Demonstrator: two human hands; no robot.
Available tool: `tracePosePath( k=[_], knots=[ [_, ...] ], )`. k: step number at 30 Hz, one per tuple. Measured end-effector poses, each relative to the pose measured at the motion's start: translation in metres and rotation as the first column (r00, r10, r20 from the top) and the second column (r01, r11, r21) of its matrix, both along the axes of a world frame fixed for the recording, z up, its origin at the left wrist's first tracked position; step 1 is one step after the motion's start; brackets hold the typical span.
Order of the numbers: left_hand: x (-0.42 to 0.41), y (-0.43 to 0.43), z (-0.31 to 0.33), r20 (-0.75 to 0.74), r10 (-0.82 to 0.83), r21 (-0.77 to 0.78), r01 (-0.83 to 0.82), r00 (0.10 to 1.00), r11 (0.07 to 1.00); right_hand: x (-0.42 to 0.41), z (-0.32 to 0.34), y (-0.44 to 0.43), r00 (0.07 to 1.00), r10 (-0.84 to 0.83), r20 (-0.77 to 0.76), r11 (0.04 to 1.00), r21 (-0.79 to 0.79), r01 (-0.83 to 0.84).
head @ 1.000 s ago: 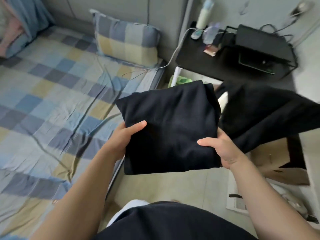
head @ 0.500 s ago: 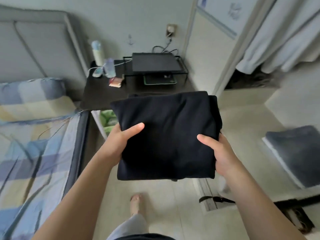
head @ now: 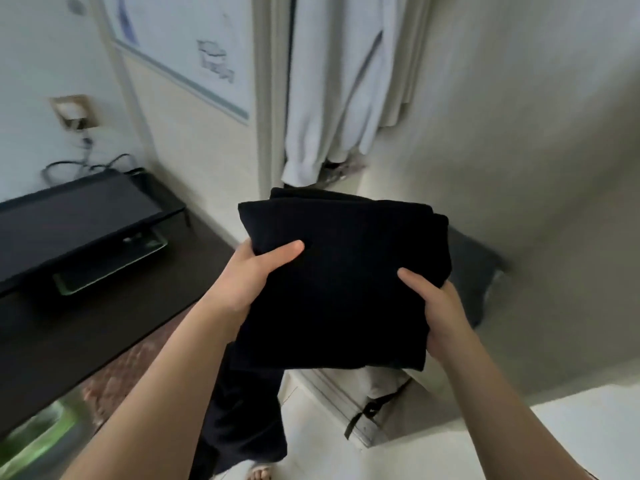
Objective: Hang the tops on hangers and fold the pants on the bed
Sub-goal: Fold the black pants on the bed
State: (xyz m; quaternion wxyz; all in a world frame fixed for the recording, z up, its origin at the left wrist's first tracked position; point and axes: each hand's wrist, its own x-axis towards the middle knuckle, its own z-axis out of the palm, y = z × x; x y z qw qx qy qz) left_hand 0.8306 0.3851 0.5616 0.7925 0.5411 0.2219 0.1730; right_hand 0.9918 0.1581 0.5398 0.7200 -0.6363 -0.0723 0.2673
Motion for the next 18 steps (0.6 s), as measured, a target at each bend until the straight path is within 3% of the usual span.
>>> tracePosePath(
  k=[8, 18],
  knots=[
    [0.162, 0.016, -0.025, -0.074, -0.139, -0.004, 0.139, 0.988, 0.990, 0.087, -0.030, 0.011, 0.932, -0.358, -0.064, 0.930, -0.120, 0.349],
    [0.304, 0.024, -0.090, -0.225, -0.172, 0.040, 0.185, 0.959, 0.982, 0.217, -0.101, 0.026, 0.849, -0.461, -0.260, 0.885, -0.213, 0.415]
  ],
)
